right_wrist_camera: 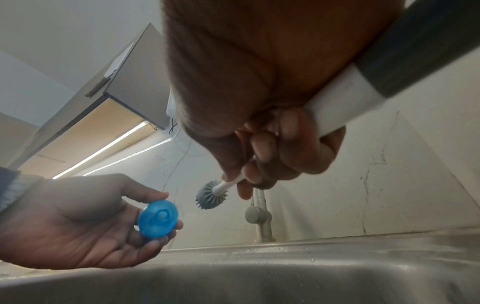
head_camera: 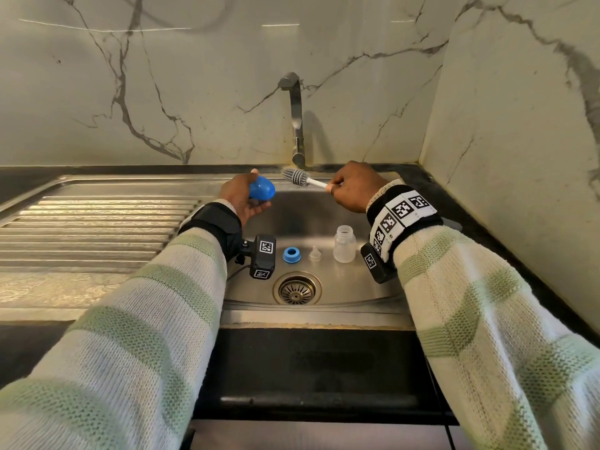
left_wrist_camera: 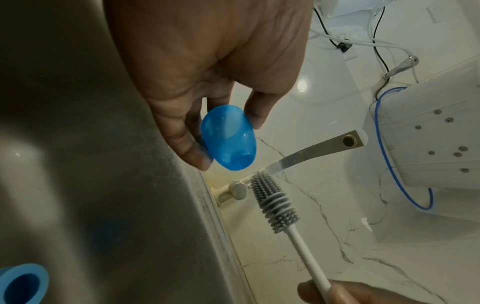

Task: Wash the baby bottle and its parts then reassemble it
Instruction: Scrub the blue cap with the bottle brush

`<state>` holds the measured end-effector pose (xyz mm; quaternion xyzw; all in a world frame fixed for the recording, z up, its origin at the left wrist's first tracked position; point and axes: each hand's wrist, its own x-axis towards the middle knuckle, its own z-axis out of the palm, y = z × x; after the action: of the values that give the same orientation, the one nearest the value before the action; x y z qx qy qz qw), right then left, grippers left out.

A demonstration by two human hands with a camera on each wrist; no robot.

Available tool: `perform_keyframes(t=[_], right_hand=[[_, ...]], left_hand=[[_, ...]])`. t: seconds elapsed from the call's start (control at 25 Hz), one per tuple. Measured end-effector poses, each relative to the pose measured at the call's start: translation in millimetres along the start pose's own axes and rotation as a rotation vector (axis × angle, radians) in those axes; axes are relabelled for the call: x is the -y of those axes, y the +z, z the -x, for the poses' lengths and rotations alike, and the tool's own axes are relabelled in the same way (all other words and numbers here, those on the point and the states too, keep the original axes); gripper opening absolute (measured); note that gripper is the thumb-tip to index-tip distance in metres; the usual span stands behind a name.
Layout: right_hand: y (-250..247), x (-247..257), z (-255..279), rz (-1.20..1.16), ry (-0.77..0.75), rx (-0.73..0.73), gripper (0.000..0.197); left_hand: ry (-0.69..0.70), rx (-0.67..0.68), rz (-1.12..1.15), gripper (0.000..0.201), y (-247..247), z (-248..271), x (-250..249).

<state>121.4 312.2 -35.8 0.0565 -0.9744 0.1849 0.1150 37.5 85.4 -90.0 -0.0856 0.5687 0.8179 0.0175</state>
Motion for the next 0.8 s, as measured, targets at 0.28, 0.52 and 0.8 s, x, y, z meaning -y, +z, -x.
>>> perform_keyframes(t=[0.28, 0.52, 0.8], right_hand=[[4.8, 3.6, -0.2, -0.036, -0.063, 0.036, 0.026], [8.3, 6.6, -0.9, 0.055, -0.044, 0.057, 0.027], [-2.1, -0.1, 4.3, -0.017, -0.089, 0.130, 0.025]], left_hand=[[0.015, 0.035, 0.014, 0.049, 2.5, 2.1, -0.6], [0.052, 0.122, -0.052, 0.050, 2.8, 4.5, 2.7], [0.158, 0.005, -0.324, 0.051, -1.5, -6.3, 7.2]])
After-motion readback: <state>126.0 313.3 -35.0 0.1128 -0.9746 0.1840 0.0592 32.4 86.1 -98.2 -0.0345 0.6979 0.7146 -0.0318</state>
